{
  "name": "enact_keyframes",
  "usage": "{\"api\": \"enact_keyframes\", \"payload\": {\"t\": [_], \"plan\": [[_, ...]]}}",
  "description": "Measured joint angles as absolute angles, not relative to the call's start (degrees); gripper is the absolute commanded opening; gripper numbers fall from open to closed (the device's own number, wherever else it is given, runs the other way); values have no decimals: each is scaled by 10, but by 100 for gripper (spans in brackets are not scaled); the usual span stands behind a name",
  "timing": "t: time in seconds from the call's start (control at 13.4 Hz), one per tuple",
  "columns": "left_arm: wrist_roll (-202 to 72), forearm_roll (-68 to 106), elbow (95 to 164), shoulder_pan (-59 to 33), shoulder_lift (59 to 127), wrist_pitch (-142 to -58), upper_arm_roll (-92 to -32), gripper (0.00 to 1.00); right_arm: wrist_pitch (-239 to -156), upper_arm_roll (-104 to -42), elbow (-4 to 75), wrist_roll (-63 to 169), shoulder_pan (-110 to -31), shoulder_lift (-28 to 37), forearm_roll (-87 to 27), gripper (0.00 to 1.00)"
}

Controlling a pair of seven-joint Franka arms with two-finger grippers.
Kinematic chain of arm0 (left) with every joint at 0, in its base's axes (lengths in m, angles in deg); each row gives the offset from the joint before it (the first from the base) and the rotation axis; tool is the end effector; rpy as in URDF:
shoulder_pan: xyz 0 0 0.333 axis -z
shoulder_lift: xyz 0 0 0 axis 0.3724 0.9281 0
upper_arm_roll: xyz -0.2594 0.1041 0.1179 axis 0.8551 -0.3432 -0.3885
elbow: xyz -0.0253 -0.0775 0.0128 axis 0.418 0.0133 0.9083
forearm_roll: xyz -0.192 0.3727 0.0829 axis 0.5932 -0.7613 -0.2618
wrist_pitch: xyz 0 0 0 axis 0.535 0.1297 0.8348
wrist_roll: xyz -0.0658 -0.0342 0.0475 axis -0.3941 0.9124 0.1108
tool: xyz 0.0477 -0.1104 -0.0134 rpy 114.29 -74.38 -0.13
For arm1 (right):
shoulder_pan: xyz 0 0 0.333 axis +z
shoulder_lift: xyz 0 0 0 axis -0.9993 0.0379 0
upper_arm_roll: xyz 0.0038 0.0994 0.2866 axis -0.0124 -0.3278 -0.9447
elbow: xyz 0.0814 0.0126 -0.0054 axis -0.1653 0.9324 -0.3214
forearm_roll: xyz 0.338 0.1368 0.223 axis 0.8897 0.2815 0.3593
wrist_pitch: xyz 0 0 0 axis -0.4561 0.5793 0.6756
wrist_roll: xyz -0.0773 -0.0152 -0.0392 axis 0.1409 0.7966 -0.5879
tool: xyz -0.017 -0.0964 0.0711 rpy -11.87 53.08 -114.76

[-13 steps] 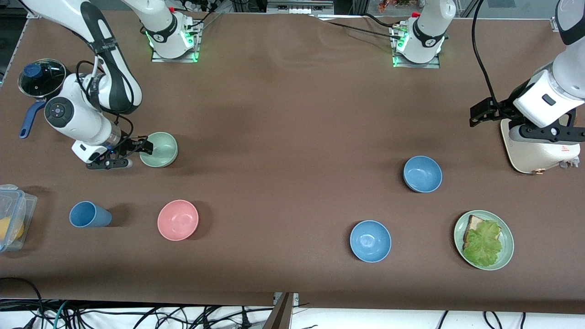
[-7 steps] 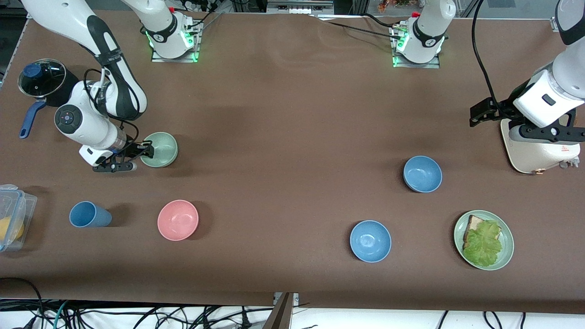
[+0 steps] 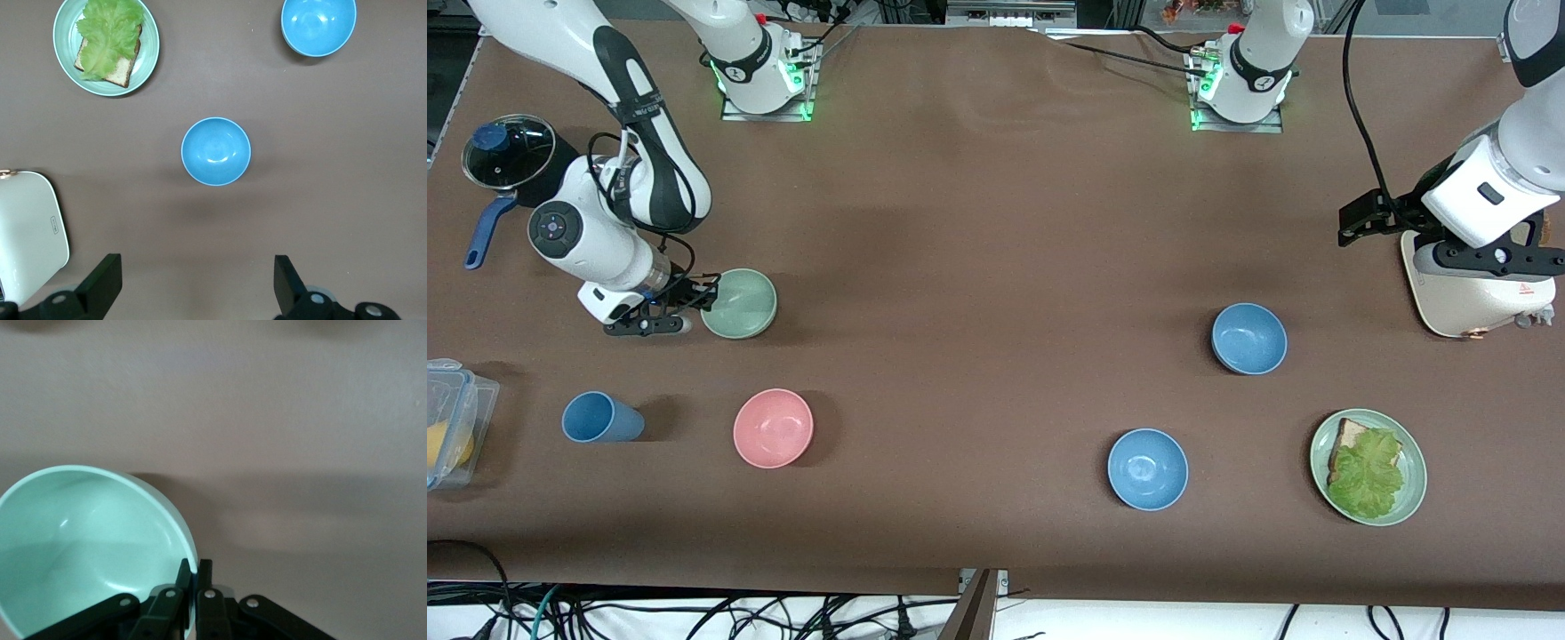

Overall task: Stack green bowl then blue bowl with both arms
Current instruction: 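Slide the green bowl with the right gripper toward the table middle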

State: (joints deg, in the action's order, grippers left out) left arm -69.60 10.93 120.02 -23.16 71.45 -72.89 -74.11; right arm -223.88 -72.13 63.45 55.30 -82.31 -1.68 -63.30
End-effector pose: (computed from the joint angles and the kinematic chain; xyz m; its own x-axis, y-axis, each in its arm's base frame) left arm 0.6045 -0.0512 0.5481 0.9945 -0.0539 -0.0897 -0.0528 -0.9985 0.0152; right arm 0.5620 -0.0097 0.1794 0.9961 0.0755 -0.0461 0.0754 -0.9971 -0.0055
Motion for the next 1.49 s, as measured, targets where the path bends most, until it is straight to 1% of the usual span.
{"api": "enact_keyframes", "payload": {"t": [0.07,0.3,0.45,0.6,0.74,0.97,1.12,1.34,1.49], "plan": [[-696,109,1200,-231,715,-729,-741,100,-2211,-729,614,553,-822,-20,-633,0],[-696,109,1200,-231,715,-729,-741,100,-2081,-770,496,510,-810,-25,-632,0],[-696,109,1200,-231,715,-729,-741,100,-2042,-797,433,437,-777,-20,-630,0],[-696,109,1200,-231,715,-729,-741,100,-2031,-809,389,340,-719,3,-629,0],[-696,109,1200,-231,715,-729,-741,100,-2033,-812,347,244,-656,46,-628,0],[-696,109,1200,-232,715,-729,-742,100,-2044,-813,261,119,-575,130,-619,0],[-696,109,1200,-233,715,-728,-742,100,-2091,-813,226,56,-533,179,-617,0],[-696,109,1200,-233,715,-728,-742,100,-2193,-813,216,-31,-487,234,-616,0],[-696,109,1200,-233,715,-728,-743,100,-2233,-812,214,-78,-463,259,-616,0]]}}
